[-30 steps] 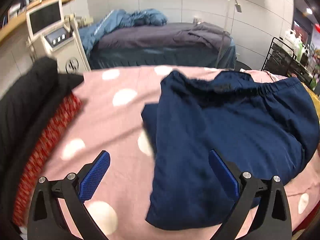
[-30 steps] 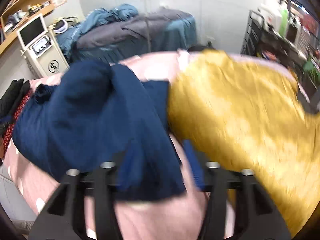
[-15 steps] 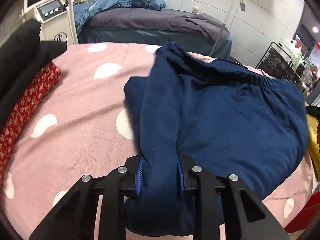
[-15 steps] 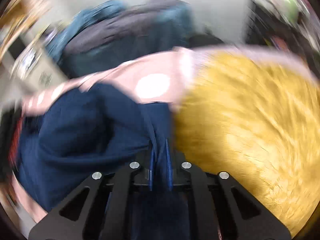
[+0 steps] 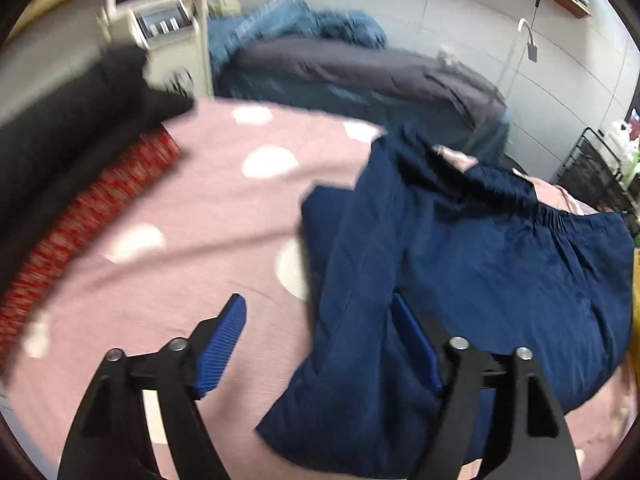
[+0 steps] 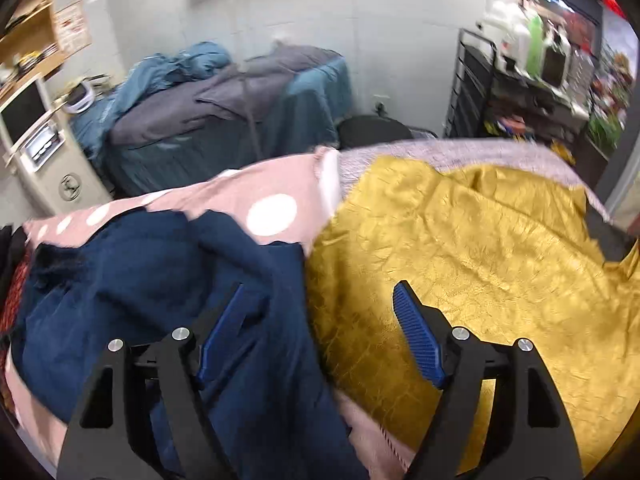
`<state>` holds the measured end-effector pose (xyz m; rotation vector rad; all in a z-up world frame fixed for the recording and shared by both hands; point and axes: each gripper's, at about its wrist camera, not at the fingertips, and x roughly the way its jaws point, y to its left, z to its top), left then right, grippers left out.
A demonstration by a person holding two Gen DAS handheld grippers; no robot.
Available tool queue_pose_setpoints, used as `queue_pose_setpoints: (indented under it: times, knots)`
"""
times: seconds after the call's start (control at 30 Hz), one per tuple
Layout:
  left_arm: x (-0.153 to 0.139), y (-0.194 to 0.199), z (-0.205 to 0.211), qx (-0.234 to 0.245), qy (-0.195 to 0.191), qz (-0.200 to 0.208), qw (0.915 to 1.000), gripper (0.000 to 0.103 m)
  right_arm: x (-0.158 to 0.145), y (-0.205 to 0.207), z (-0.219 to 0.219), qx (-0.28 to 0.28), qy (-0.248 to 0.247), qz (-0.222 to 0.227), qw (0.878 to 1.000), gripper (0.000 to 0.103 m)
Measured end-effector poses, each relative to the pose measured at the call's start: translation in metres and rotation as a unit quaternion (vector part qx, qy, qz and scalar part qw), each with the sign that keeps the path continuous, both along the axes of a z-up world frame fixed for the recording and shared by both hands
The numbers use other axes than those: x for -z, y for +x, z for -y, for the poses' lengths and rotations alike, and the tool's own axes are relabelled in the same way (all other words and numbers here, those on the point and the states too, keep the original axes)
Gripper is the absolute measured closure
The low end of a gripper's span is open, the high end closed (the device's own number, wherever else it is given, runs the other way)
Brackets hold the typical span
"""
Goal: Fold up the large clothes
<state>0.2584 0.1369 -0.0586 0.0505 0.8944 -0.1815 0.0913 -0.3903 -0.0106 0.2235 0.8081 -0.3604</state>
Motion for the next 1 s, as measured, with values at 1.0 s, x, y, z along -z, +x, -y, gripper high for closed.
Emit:
queue_pose_setpoints:
  times: [1.0]
  knots:
    - [0.027, -0.087, 0.078, 0.05, 0.111, -0.028, 0.9921, 0.006, 0.066, -0.061, -0.125, -0.112, -0.059, -0.081, 0.989, 0.019]
